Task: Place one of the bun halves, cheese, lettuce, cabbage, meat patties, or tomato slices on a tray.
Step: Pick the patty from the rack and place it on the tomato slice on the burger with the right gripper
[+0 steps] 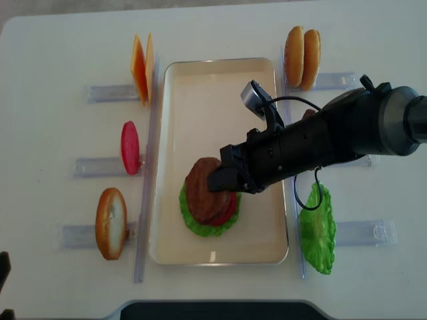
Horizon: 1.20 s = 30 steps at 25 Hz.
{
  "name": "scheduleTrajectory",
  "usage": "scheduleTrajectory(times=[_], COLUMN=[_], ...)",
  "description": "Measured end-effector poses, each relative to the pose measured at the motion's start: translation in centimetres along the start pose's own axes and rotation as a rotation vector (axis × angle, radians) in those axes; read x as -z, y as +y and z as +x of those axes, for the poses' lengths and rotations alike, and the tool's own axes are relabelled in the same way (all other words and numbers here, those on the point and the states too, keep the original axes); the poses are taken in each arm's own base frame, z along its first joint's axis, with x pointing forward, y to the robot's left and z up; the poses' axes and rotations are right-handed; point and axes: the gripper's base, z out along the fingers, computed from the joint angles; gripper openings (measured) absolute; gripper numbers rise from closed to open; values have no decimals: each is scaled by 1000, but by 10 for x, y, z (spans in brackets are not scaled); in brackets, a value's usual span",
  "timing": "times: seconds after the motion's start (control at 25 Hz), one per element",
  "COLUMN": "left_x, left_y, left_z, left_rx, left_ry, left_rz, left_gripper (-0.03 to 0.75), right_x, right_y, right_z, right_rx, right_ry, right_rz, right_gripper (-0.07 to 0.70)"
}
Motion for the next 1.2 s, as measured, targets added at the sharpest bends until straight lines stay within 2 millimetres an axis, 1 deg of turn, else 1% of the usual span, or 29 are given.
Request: scheduleTrajectory(times=[0.16, 0.72, 0.8, 0.96, 1.04, 1.2], left_x=[0, 0, 0, 0, 0, 0], left_y=[0, 0, 0, 0, 0, 0], left_z=[0, 0, 0, 0, 0, 0], left_rx=[0, 0, 0, 0, 0, 0], left_ry=[0, 0, 0, 0, 0, 0], left_rz=[0, 0, 0, 0, 0, 0], left_gripper=[162, 161, 161, 161, 161, 161], right_x=[-4, -4, -4, -4, -4, -1], right_y=[-8, -8, -7, -7, -6, -1], right_z=[1, 0, 0, 0, 0, 0], right_rx=[-21, -14, -14, -14, -11, 12], right_ry=[3, -10, -10, -6, -1, -2], right_rz=[20, 15, 14, 6, -4, -9], right_gripper=[128, 132, 176, 347, 400, 427])
